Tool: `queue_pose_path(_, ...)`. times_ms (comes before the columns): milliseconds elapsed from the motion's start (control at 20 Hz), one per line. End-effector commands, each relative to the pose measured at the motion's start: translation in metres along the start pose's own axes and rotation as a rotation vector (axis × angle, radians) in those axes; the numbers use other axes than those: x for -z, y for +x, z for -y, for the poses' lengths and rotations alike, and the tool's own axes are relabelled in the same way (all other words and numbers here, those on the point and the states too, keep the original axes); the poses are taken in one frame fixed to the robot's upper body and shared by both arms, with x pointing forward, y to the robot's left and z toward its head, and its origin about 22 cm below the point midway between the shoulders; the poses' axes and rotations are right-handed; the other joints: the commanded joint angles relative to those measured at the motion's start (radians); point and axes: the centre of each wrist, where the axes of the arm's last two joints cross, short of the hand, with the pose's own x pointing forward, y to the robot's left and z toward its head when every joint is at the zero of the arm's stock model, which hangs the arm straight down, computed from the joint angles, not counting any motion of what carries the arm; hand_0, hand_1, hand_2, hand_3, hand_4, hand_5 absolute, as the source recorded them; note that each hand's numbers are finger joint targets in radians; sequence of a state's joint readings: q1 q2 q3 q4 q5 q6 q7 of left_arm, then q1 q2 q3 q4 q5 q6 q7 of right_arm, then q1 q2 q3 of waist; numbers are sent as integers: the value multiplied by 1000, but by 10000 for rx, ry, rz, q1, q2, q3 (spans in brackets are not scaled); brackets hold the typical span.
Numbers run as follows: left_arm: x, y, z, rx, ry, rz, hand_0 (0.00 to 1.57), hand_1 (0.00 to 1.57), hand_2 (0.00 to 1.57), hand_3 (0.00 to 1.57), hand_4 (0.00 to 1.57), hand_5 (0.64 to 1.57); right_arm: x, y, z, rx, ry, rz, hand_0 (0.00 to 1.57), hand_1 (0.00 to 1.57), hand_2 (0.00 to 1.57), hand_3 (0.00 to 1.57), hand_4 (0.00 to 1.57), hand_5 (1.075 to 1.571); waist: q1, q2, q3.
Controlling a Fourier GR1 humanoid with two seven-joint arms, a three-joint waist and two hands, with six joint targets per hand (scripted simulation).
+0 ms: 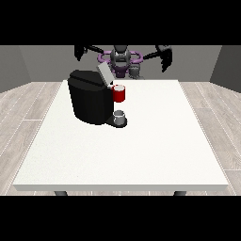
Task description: Insert the coffee pod into the coffee machine and close the lid
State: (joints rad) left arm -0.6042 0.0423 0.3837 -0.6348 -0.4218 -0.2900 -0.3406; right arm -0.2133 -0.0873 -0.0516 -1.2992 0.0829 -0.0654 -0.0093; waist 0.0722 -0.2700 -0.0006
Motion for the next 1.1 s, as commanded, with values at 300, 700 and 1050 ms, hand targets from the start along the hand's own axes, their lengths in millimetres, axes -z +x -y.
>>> queue_pose_path(300,-17,-10,27,-1197,-264,-497,0,0,0,0,429,1571,34,37,18,-416,-45,-551,0,0,0,0,0,1571,1042,-605,8)
queue_pose_path(700,-15,23,27,-788,-216,836,0,0,0,0,366,1571,59,48,45,1179,-370,-309,0,0,0,0,186,1571,1593,1027,11)
queue_pose_path(1050,-28,54,10,-450,284,1401,0,0,0,0,342,1571,72,56,51,1422,-281,-85,0,0,0,0,65,1571,1327,1773,9)
